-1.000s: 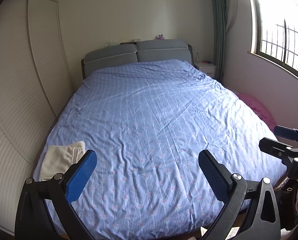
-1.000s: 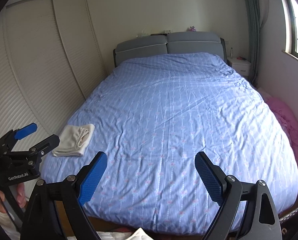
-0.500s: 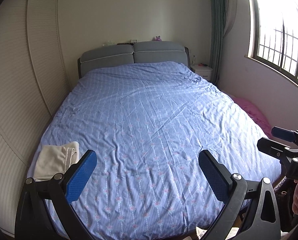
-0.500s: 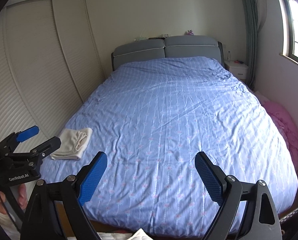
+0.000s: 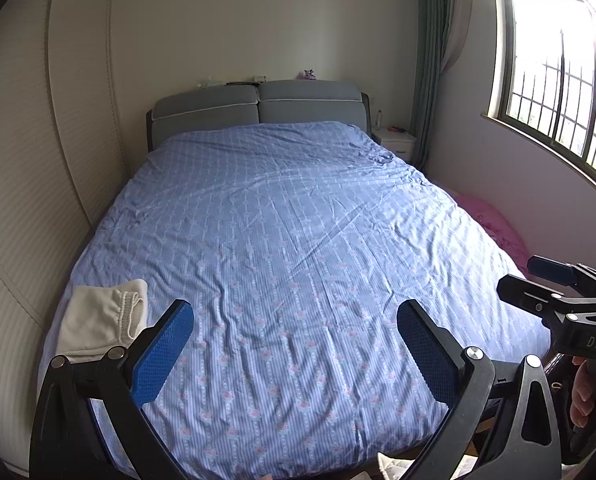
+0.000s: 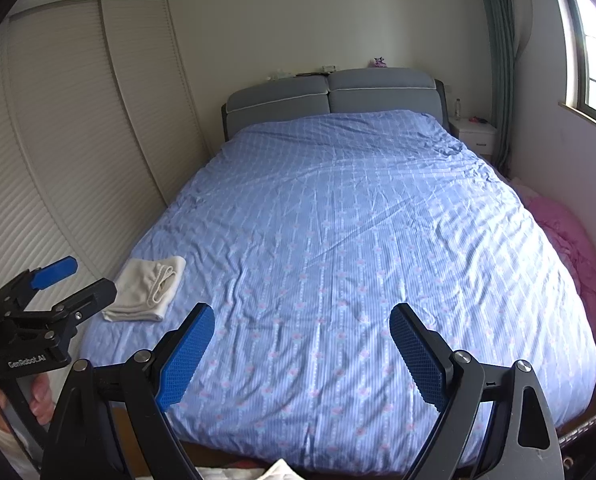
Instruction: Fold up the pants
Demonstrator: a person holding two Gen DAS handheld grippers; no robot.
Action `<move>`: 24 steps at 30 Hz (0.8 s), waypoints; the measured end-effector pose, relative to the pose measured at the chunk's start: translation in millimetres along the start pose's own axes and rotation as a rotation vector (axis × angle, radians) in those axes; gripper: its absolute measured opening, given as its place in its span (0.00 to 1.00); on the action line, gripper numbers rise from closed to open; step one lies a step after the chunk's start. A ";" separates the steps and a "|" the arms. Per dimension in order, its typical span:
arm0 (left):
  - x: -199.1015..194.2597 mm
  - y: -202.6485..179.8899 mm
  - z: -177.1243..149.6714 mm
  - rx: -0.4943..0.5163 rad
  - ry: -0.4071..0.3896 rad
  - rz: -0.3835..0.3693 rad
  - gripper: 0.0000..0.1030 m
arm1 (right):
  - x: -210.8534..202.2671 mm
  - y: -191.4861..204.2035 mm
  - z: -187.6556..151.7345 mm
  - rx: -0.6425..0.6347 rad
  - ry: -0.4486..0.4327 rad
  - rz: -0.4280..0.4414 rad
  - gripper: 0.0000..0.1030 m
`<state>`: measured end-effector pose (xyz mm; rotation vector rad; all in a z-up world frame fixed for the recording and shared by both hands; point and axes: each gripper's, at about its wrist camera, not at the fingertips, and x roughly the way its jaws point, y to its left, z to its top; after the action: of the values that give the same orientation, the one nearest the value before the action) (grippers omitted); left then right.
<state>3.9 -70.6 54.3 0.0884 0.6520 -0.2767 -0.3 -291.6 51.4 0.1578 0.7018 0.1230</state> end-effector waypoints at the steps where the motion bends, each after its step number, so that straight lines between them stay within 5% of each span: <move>1: -0.1 0.6 0.5 -0.002 -0.001 -0.005 1.00 | 0.3 0.1 0.3 0.001 0.000 0.002 0.88; 24: 1.9 -3.0 5.1 -0.012 -0.008 0.030 1.00 | 0.8 -7.0 2.4 0.000 0.011 -0.002 0.88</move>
<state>7.5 -74.8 57.2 0.0859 0.6441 -0.2444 2.2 -298.6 51.4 0.1562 0.7134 0.1216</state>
